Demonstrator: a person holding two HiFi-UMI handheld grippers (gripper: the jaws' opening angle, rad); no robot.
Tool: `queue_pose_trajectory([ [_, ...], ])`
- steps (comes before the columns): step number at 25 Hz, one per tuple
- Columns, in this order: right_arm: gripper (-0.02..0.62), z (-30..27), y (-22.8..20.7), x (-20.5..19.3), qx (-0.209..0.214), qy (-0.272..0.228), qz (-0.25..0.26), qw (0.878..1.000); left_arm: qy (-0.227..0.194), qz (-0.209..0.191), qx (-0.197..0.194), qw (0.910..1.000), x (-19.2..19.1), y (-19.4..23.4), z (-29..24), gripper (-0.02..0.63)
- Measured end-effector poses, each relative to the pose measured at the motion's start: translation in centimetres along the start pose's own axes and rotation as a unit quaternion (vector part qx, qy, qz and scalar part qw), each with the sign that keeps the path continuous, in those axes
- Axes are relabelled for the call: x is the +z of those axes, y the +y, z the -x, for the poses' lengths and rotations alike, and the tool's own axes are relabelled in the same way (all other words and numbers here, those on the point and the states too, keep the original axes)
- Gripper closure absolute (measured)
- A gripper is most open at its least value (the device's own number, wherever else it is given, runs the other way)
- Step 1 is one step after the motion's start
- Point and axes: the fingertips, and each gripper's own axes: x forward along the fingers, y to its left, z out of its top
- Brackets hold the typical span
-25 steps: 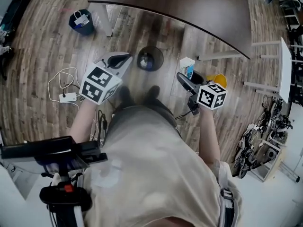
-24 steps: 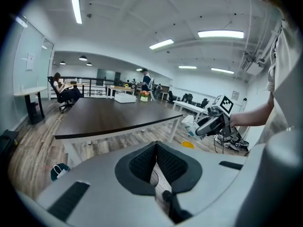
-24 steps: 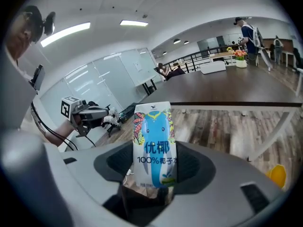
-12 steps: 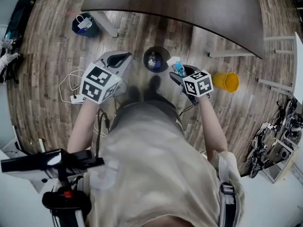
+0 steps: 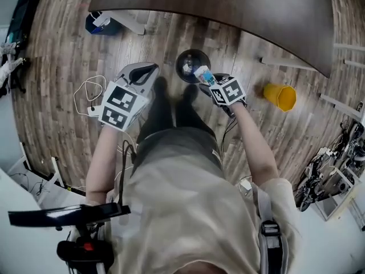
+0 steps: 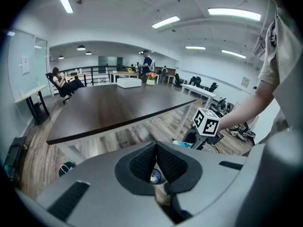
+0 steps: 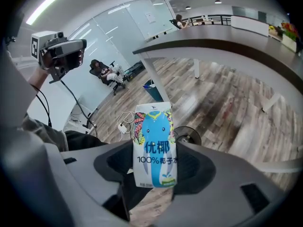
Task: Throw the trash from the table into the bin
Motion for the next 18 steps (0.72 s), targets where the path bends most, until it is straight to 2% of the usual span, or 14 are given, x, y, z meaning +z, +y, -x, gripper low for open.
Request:
queue_pose_trajectory([
  [7, 0.342, -7.9, -3.0, 0.2, -0.038, 0.043, -0.025, 0.998, 0.032, 0.008, -0.036, 0.9988, -6.8, 4.9, -4.6, 0.593],
  [11, 0.344, -13.6, -4.0, 0.1, -0.047, 0.07, 0.002, 0.996, 0.053, 0.014, -0.058, 0.9968, -11.8, 7.4, -7.8, 0.592],
  [14, 0.344, -18.0, -5.6, -1.1, -0.058, 0.105, 0.023, 0.993, 0.064, 0.014, -0.069, 0.9955, -15.1, 8.7, -10.3, 0.592],
  [18, 0.344, -23.4, -8.4, -3.1, -0.059, 0.123, -0.001, 0.991, 0.072, 0.018, -0.082, 0.9938, -19.6, 9.8, -14.1, 0.592],
])
